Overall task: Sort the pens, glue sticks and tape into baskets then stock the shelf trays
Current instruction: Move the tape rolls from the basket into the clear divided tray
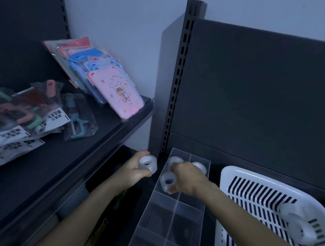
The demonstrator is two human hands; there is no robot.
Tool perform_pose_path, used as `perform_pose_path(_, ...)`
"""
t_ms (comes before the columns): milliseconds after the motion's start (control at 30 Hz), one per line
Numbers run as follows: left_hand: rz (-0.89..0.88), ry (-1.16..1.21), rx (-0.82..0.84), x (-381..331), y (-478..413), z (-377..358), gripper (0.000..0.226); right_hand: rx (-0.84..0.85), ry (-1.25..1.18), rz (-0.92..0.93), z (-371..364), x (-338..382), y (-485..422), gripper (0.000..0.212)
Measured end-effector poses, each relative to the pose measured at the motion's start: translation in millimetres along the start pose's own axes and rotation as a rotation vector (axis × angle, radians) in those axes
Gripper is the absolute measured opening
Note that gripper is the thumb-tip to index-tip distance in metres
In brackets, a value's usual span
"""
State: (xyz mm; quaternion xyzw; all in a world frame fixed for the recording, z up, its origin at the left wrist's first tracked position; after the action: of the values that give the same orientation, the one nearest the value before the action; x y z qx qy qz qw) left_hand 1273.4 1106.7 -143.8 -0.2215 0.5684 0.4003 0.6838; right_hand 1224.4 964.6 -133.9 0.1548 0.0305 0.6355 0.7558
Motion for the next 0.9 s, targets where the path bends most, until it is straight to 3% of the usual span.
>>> perform_pose_path(233, -0.071, 0.021, 0.002, 0, 9, 5, 0.039, -0.034, 0.204, 0.007, -13, 7, -6, 0.040)
perform_pose_path(400, -0.160, -0.056, -0.042, -14, 8, 1, 0.043, -0.062, -0.062, 0.054, 1, -8, 8, 0.042)
perform_pose_path(533, -0.243, -0.357, -0.014, -33, -2, -20, 0.036, -0.241, -0.259, 0.028, 30, -40, 40, 0.029)
perform_pose_path(733, -0.292, -1.186, 0.082, -48, -17, -63, 0.035, -0.375, -0.338, -0.065, 41, -81, 86, 0.015)
perform_pose_path(900, -0.198, -1.419, 0.141, -40, -25, -74, 0.035, -0.392, -0.373, -0.144, 35, -110, 109, 0.015)
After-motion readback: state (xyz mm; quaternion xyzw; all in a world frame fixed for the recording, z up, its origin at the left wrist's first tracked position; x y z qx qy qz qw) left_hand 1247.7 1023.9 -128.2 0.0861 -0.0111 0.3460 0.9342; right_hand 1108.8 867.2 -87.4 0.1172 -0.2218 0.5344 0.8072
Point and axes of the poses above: each hand's wrist, its own y-axis away from the middle knuckle, its own z-axis out of the back of the hand, x = y × z, the point moved 7 cm from there along -y, towards the middle knuckle
